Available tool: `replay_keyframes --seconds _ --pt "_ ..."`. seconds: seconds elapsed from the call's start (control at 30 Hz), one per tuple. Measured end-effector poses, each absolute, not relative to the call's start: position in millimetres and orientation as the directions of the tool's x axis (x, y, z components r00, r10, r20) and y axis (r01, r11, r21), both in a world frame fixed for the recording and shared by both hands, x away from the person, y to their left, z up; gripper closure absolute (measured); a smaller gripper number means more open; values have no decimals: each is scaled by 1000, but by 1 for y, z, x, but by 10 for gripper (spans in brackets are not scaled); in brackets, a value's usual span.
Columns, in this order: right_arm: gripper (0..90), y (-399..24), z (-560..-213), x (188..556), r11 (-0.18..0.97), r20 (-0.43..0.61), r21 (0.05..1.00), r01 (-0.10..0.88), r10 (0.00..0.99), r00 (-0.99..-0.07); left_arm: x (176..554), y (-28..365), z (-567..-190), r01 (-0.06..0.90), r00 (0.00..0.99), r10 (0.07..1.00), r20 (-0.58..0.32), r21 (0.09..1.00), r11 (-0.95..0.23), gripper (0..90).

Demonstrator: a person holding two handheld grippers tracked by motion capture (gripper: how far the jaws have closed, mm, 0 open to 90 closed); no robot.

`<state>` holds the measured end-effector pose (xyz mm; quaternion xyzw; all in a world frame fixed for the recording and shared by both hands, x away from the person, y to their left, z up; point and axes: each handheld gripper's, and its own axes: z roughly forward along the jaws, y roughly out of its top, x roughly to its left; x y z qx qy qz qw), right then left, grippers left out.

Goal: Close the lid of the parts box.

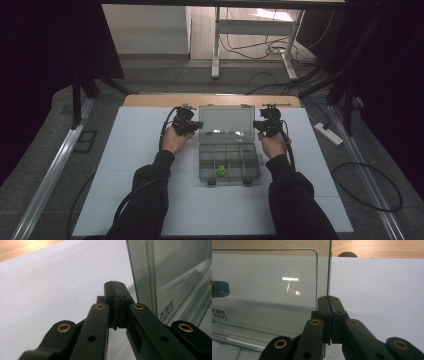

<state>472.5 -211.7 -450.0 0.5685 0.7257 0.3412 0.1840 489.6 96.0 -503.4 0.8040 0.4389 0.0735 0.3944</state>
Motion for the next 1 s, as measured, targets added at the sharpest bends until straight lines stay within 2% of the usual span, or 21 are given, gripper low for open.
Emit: replay_keyframes --seconds 0.2,0.47,0.7,1.0 --pt "868 -218 -447 464 138 122 711 690 941 -314 488 96 -500 633 623 743 -243 714 -297 896" --pt "892 -228 -444 449 206 60 708 675 936 -348 484 97 -496 621 639 726 -252 726 -294 896" --pt "895 -229 -441 440 250 90 722 645 891 -446 477 97 -491 596 664 710 -234 739 -314 896" --pt "895 -228 -436 429 263 118 742 617 854 -506 465 98 -485 562 691 686 -228 766 -312 896"
